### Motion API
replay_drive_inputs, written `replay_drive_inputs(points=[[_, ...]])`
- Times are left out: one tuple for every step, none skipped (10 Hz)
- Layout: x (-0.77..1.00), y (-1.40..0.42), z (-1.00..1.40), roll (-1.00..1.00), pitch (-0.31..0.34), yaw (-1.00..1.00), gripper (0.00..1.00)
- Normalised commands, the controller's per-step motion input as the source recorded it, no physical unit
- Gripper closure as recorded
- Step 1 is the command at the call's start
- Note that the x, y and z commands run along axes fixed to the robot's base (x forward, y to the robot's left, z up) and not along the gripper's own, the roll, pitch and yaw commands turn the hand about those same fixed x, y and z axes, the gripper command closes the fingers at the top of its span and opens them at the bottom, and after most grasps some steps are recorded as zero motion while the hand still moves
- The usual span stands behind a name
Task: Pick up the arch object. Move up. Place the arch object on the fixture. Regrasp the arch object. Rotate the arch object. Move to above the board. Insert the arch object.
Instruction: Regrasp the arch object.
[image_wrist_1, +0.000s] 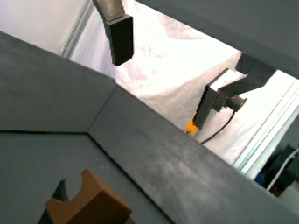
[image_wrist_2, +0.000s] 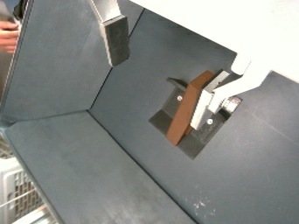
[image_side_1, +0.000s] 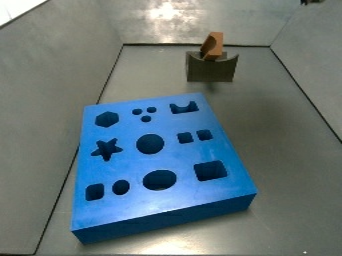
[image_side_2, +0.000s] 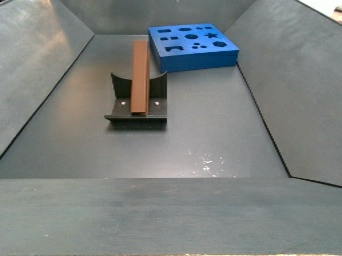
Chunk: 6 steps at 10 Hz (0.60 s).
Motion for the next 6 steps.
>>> replay_drive_inputs(points=[[0.09,-0.04,0.00,0.21,0.082,0.23,0.00],[0.08,-0.04,-0.01,0.16,0.040,0.22,0.00],[0.08,-0.05,-0.01,0.15,0.021,0.21,0.00],[0.03,0.05,-1.00,0.17,-0.025,0.15,0.00],[0.04,0.05,-1.00,0.17,-0.035,0.12,0.00],[0.04,0.04,-1.00,0.15,-0.066,0.10,0.00]])
